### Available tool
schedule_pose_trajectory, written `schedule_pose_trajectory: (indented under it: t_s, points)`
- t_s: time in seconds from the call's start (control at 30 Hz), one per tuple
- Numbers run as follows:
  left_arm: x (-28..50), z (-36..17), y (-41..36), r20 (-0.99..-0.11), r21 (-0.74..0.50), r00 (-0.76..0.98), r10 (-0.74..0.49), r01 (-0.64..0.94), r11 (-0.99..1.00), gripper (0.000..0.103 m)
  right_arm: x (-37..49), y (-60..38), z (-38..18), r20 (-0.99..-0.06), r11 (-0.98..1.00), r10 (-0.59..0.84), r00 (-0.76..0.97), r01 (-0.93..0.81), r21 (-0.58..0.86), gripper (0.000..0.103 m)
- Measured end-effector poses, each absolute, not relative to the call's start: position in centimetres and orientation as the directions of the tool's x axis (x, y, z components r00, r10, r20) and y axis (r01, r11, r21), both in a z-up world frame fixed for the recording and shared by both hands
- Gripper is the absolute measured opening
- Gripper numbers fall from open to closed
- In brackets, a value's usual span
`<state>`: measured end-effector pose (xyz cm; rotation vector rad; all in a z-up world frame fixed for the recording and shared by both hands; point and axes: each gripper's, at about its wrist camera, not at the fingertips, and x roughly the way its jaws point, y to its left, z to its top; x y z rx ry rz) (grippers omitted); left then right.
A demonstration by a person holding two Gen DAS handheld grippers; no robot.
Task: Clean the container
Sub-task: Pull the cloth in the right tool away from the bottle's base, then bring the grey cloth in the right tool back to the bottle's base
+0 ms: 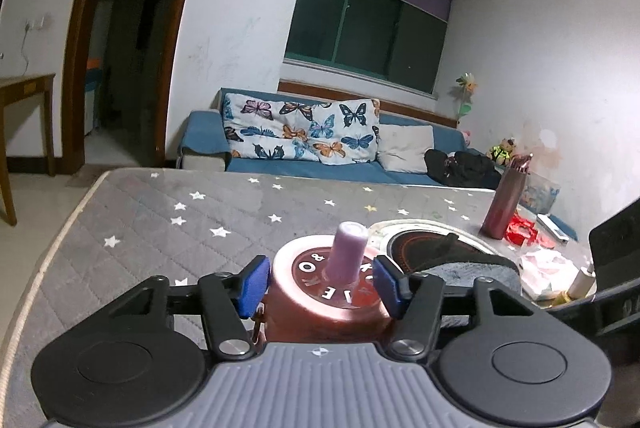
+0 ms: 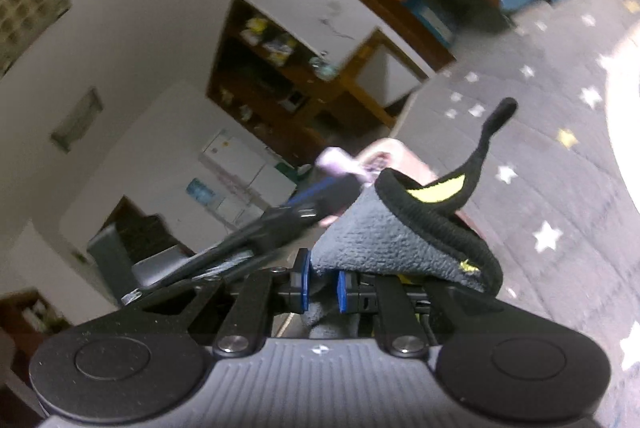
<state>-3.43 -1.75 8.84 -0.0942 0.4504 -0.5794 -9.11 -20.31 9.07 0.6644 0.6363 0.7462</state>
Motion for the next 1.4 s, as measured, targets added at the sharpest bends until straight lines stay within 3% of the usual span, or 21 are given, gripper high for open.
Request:
schedule_pose_trajectory:
  t_s: [0.53, 1.0, 1.13, 1.4]
  points:
    - [-3.4, 8.6, -1.5, -0.383, -0.226, 0.738, -0.556, 0.509, 0.831, 0.058, -7.7, -22.6, 3.0, -0.411, 0.603, 0.700, 0.584, -0.175, 0.778, 0.013]
    - [-3.6, 8.6, -1.6, -0.381, -0.224, 0.741, -0.554, 0.507, 0.832, 0.058, -4.1, -26.4, 5.9, -0.136, 0.354, 0.731, 0.669, -0.200, 0.914, 0.013]
    - [-3.6, 8.5, -1.6, -0.381, -0.220, 0.741, -0.553, 0.508, 0.833, 0.058, -1.3, -26.1, 3.8, -0.135, 0.303, 0.722, 0.678, -0.134, 0.943, 0.013]
    - [-3.3, 8.6, -2.1, -0.381, -0.219, 0.744, -0.549, 0.504, 0.835, 0.058, 1.9, -25.0, -0.4, -0.244, 0.339, 0.713, 0.657, -0.018, 0.941, 0.013]
